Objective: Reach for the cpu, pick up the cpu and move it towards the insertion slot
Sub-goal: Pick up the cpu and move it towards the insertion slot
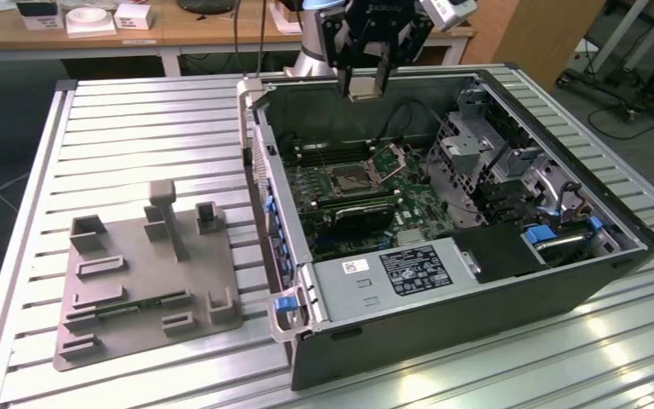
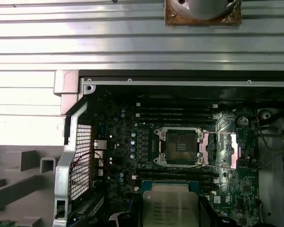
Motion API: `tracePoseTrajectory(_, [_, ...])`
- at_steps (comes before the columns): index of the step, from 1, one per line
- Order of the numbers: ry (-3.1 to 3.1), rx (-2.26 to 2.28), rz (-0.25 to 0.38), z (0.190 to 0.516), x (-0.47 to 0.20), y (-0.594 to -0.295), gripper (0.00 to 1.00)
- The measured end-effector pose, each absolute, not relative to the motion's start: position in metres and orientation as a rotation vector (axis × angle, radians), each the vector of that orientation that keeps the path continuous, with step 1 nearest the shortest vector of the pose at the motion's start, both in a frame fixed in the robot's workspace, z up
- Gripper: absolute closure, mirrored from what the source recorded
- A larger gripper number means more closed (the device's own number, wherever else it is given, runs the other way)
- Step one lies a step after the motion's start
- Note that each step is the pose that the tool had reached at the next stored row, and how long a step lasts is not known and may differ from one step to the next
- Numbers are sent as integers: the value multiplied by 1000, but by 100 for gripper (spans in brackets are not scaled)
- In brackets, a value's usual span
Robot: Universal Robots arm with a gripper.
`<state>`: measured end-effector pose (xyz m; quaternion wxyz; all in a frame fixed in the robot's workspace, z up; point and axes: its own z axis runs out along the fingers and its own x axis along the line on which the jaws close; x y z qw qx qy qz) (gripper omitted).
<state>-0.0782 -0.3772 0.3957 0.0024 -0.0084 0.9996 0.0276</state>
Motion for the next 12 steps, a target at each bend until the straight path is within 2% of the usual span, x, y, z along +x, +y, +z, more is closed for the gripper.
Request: tracePoseTrajectory(12, [3136, -27, 86, 395, -74, -374, 45])
